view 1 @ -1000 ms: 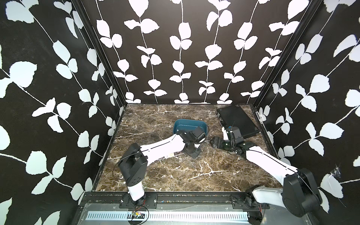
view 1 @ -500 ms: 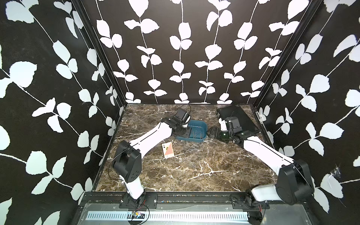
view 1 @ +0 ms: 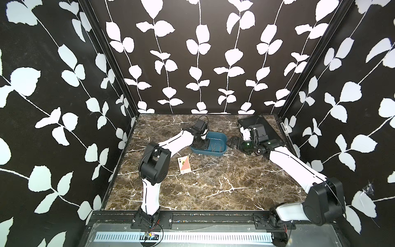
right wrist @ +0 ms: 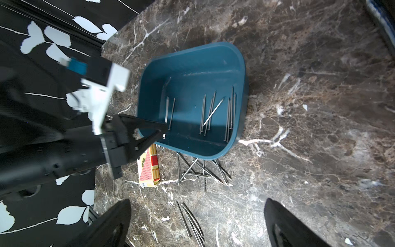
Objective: Put the nails on the desktop into the storage box
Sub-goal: Place the nail in the storage box.
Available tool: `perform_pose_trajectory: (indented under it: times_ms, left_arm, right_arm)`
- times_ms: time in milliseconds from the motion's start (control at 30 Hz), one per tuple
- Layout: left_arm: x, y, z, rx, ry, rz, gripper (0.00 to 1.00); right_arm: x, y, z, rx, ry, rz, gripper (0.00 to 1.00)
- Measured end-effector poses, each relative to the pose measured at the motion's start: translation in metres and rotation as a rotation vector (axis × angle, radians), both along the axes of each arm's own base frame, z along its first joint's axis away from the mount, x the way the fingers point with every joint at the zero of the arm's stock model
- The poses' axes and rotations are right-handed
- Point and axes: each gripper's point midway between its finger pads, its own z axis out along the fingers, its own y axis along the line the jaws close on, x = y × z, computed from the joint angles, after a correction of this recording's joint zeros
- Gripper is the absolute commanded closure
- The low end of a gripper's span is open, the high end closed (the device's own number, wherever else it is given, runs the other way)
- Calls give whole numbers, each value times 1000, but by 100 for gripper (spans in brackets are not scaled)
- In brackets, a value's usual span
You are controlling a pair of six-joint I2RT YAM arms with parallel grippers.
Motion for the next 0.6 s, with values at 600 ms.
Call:
perform_pose_trajectory:
  times_ms: [600]
  left_arm:
    - [0,-7,-19,-31,63,11,80]
  right_arm:
    - [-14,0,2,-153,-76,114,1]
